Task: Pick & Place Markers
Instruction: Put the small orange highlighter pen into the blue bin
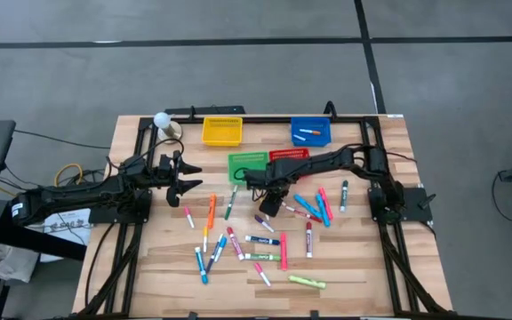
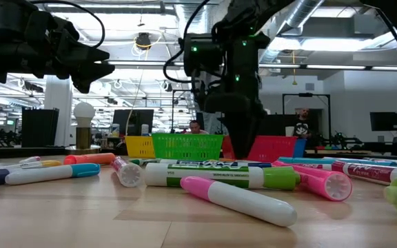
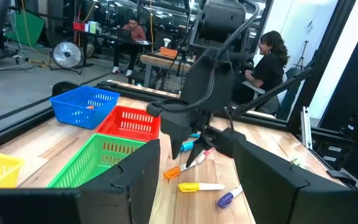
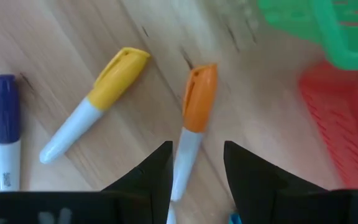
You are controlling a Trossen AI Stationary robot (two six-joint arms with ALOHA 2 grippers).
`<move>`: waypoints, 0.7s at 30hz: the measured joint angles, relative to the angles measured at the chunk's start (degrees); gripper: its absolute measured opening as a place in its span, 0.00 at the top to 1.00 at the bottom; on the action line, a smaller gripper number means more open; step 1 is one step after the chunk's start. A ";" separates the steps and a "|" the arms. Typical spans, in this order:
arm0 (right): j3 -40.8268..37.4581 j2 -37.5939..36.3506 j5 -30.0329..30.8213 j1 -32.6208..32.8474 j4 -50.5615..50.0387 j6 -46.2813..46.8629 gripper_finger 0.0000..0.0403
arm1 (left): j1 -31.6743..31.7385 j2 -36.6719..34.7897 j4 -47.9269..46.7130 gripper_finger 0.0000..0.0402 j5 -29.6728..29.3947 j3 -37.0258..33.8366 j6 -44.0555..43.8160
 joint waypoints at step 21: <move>-4.90 -0.04 -1.72 -0.25 5.94 2.59 0.76 | 0.00 0.00 0.01 0.49 0.00 -0.01 -0.01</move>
